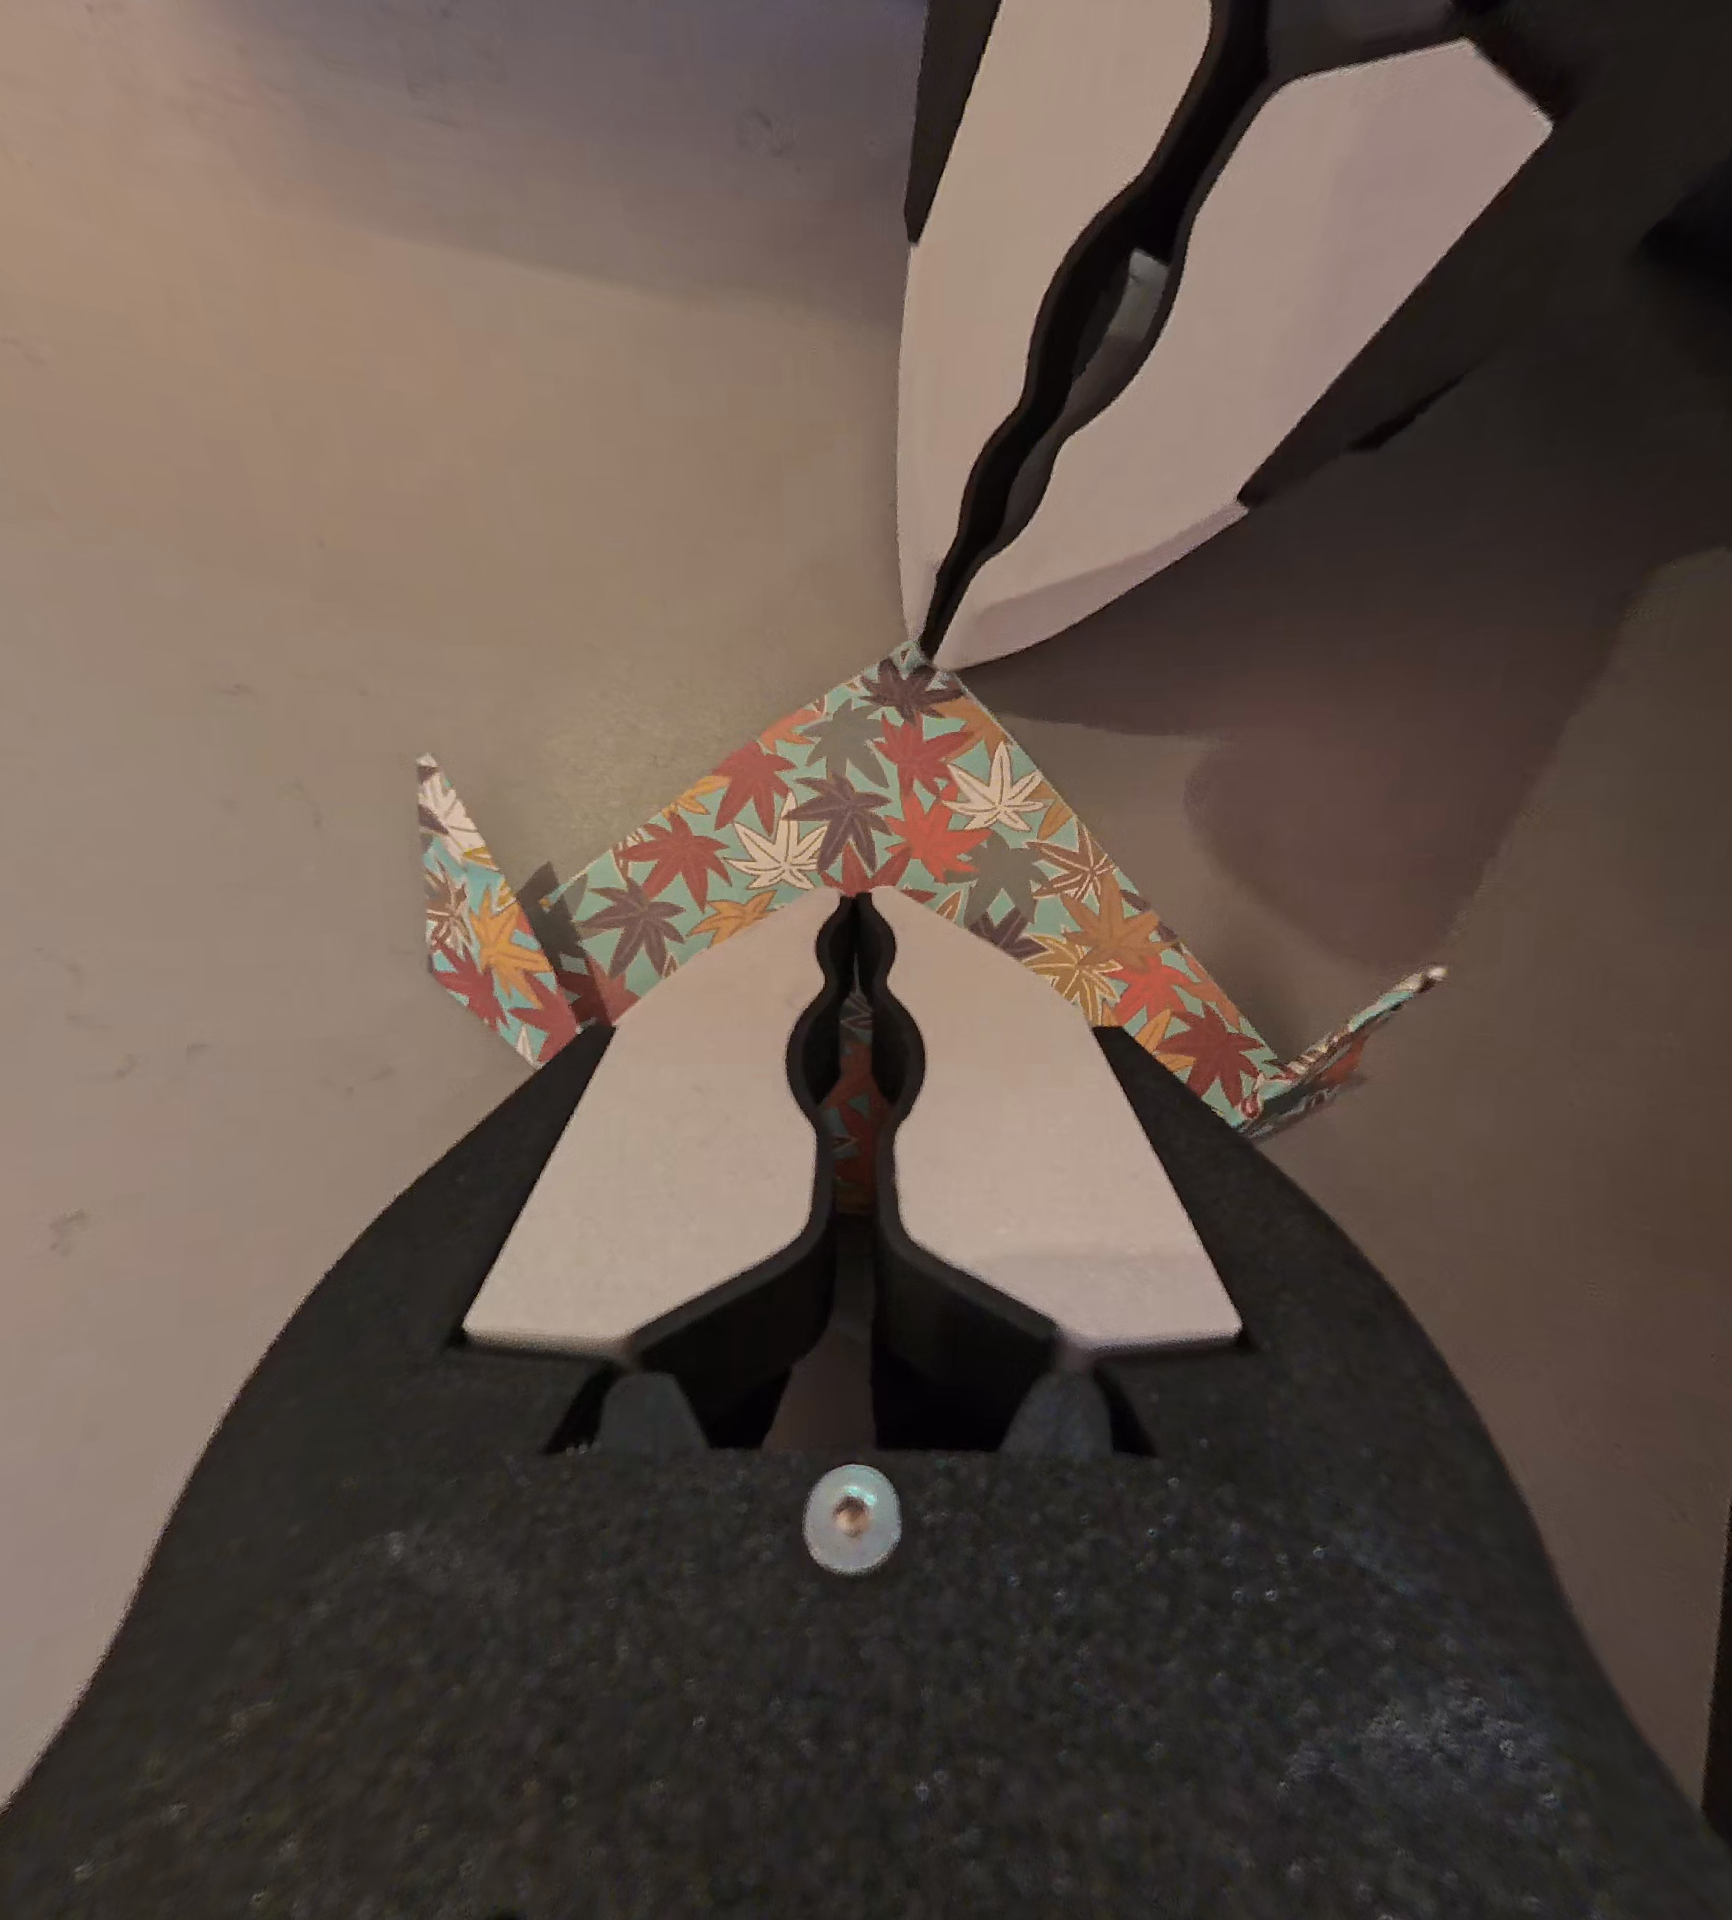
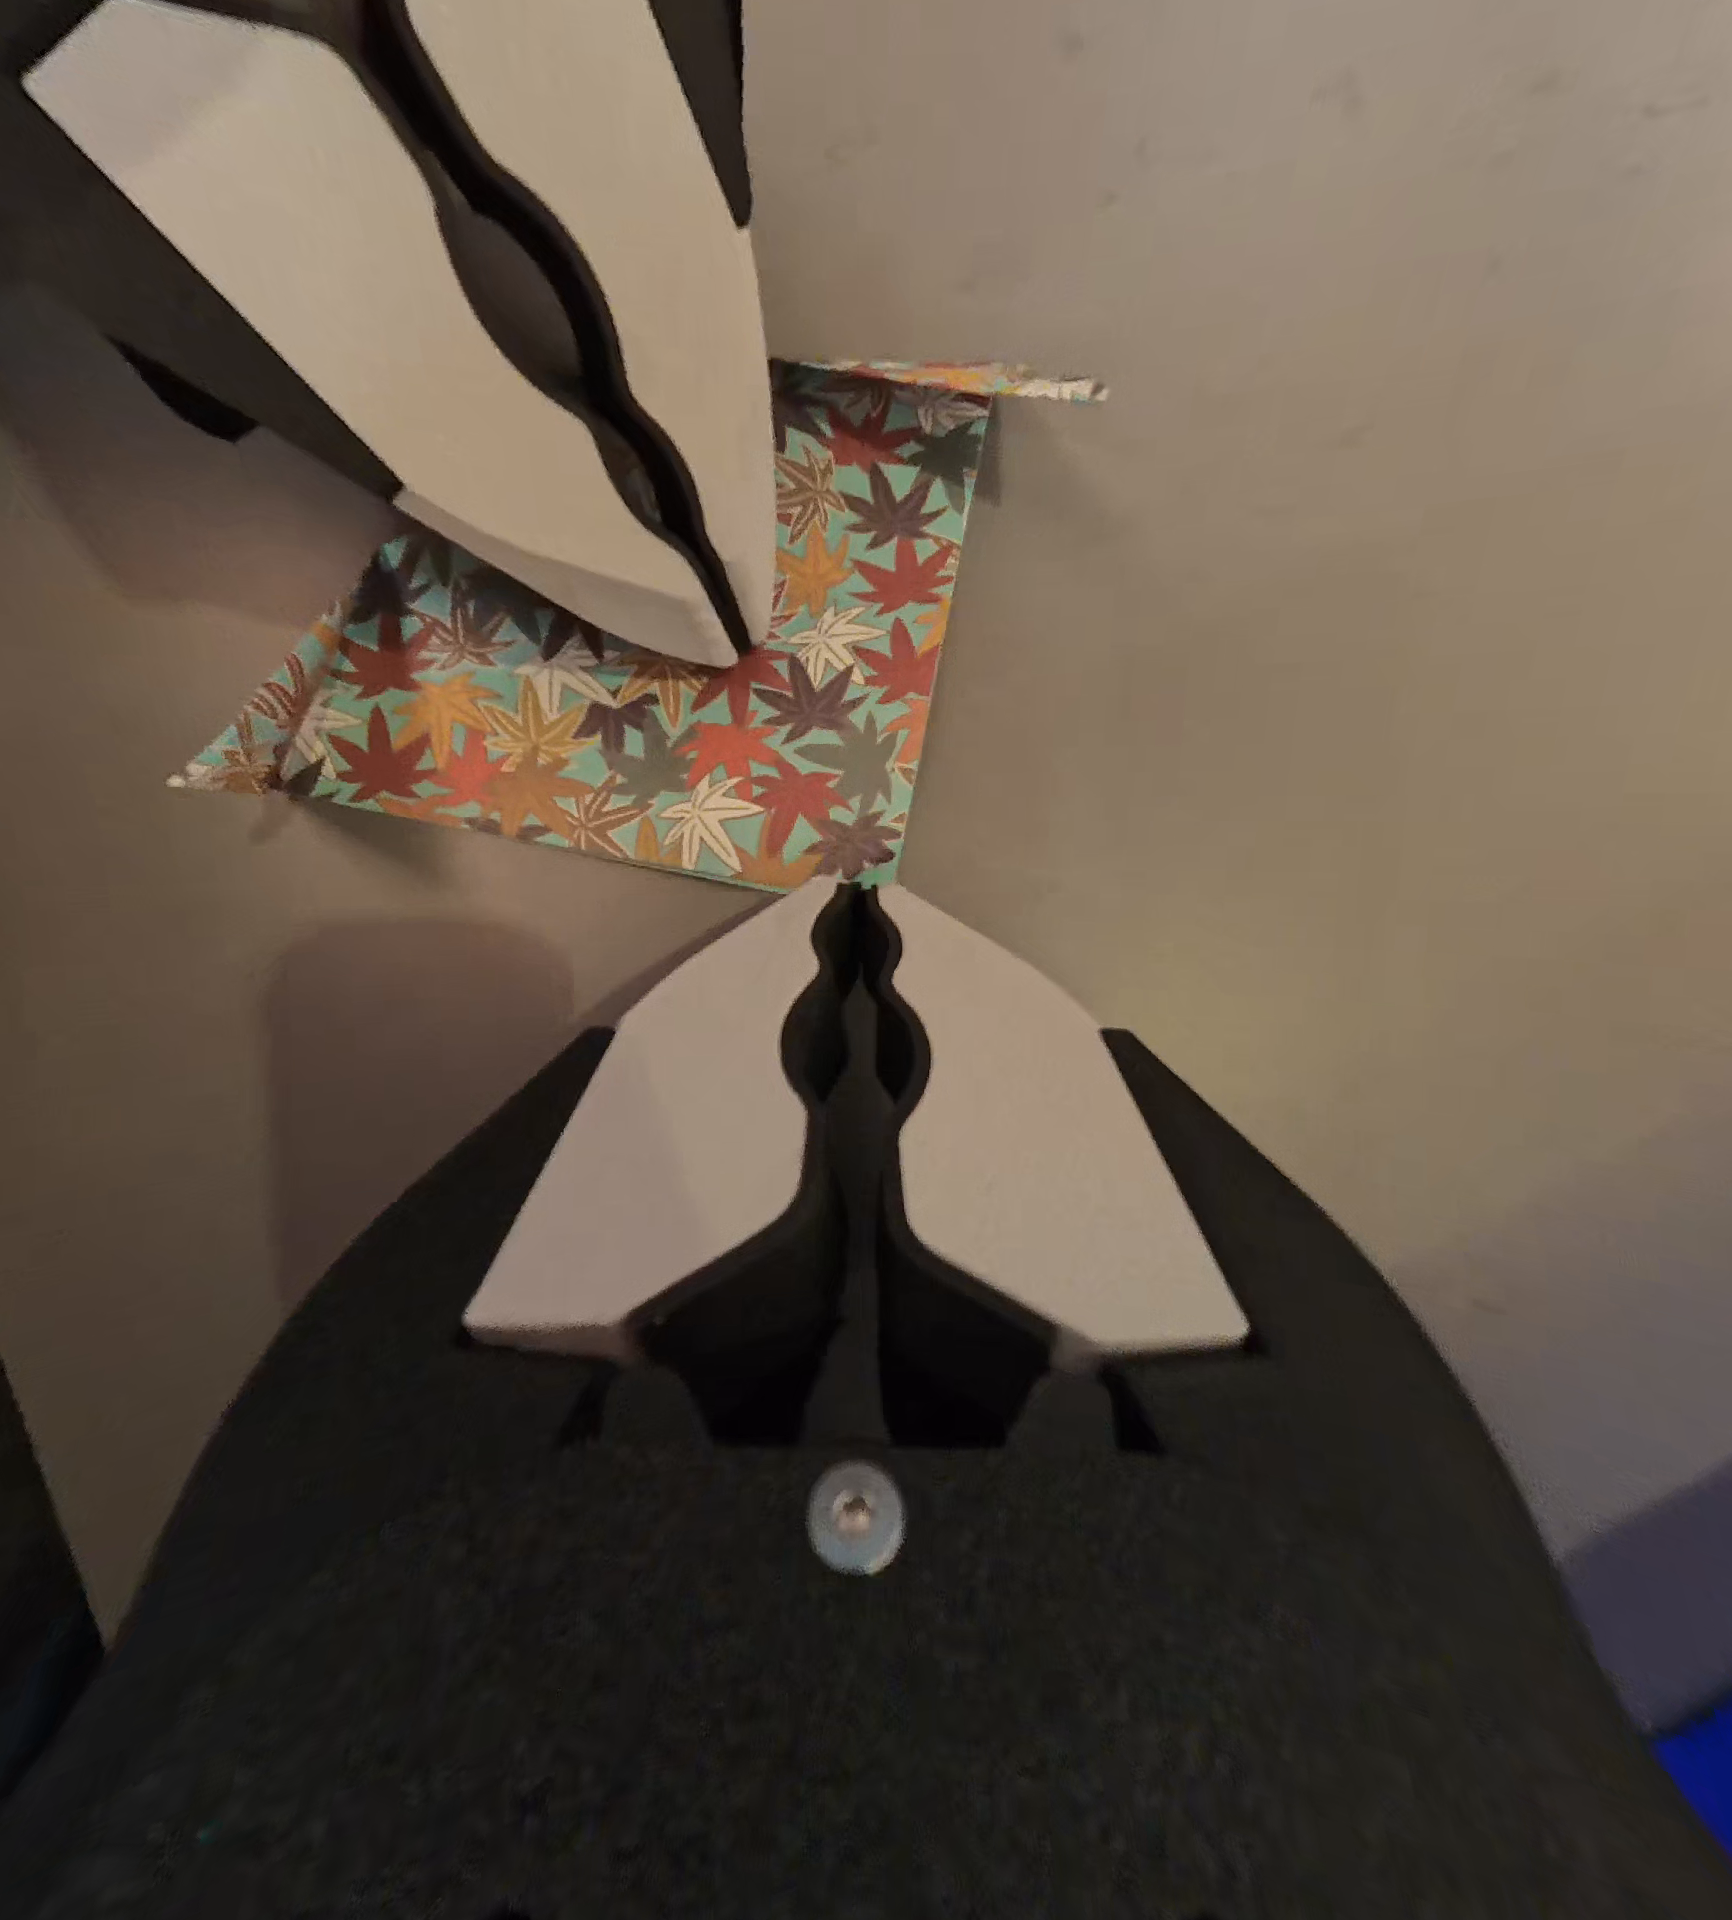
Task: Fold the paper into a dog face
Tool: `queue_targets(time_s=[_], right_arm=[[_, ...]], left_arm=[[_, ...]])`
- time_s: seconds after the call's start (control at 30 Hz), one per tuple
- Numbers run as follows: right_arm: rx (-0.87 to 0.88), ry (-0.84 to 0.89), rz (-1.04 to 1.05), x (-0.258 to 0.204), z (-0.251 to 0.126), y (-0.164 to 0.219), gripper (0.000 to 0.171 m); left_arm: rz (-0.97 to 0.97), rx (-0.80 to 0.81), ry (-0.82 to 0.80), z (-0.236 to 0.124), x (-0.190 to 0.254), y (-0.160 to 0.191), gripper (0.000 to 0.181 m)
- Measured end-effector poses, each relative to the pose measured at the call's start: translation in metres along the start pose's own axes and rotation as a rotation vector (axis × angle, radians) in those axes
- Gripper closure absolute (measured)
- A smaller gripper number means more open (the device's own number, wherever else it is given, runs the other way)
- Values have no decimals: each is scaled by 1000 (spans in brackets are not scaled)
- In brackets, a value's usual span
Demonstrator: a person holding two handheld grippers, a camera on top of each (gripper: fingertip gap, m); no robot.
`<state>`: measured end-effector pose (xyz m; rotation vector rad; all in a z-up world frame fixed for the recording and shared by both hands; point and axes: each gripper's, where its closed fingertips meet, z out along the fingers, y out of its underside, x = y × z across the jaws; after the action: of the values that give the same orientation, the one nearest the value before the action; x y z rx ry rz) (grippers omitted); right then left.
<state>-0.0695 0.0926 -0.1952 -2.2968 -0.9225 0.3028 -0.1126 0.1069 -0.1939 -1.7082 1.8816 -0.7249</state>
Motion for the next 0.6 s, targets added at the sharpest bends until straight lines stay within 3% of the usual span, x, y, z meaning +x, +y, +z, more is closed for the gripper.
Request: queue_targets(time_s=[0.43,0.6], right_arm=[[107,-171,112,-14,13,-26,170],[142,-282,199,-20,11,-33,159]], left_arm=[[-1,0,0,0,0,0,181],[2,0,-2,0,0,0,181]])
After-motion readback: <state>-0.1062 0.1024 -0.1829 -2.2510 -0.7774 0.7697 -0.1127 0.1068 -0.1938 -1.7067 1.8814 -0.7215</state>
